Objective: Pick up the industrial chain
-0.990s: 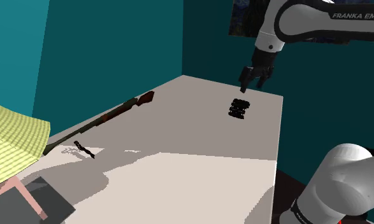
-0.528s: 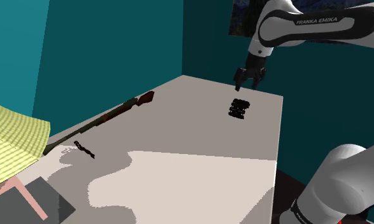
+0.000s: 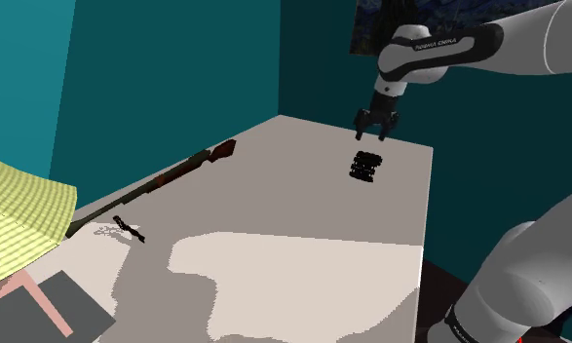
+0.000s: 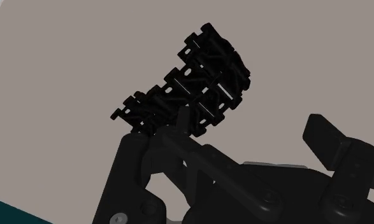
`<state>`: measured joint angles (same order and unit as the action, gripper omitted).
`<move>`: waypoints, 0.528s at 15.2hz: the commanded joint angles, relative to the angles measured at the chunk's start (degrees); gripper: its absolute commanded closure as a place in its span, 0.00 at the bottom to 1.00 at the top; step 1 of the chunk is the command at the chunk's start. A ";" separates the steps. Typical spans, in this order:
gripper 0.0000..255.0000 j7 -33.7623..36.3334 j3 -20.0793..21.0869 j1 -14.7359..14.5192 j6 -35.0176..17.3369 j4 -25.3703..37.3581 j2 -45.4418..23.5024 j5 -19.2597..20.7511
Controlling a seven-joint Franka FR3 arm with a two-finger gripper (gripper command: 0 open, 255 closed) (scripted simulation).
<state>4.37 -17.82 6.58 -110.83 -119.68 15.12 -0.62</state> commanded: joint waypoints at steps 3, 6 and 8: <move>0.00 -2.37 -3.39 1.13 -1.84 4.74 -8.04 -4.02; 0.00 -4.35 -5.51 2.33 -2.49 8.87 -14.37 -7.79; 0.00 -5.68 -6.60 3.46 -2.58 11.90 -18.71 -10.56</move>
<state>-0.94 -23.95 9.62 -113.69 -109.56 -1.53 -9.82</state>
